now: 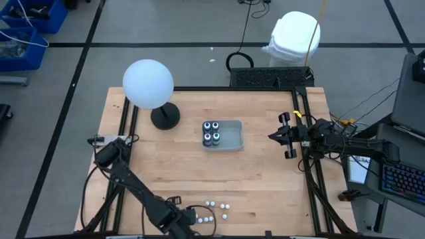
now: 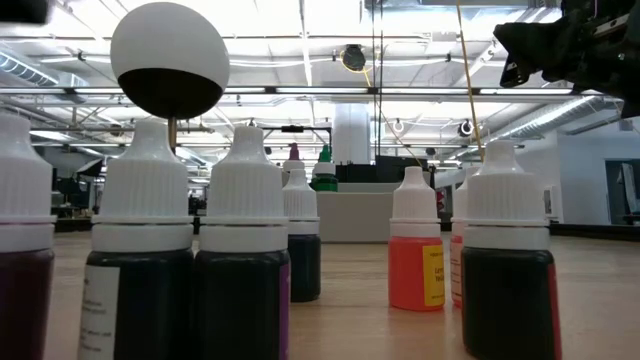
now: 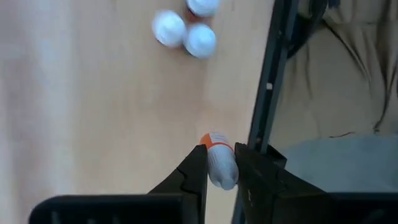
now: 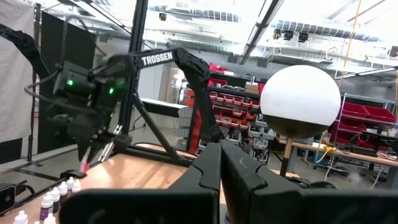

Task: Pick & Place food coloring
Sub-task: Put the small yellow food coloring bottle into the gray bin

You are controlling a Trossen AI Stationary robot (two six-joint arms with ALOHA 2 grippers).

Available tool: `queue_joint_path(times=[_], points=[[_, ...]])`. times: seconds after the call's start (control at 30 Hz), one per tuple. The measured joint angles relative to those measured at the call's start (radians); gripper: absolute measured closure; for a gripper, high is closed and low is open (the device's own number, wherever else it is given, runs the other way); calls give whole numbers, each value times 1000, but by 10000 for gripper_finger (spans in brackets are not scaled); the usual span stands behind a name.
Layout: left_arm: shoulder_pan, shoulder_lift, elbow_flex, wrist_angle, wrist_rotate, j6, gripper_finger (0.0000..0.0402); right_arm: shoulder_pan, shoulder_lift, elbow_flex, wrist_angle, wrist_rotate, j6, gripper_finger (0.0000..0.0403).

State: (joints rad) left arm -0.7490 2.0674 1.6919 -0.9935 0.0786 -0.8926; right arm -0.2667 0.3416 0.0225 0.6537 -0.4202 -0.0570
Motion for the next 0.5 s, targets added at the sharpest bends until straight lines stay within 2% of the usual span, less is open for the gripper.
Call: queue_joint_path(times=[0.27, 0.5], points=[[108, 0, 269, -292, -114, 179, 337, 0, 0, 0, 0, 0, 0, 403], [280, 0, 462, -405, -158, 322, 338, 0, 0, 0, 0, 0, -9, 403]])
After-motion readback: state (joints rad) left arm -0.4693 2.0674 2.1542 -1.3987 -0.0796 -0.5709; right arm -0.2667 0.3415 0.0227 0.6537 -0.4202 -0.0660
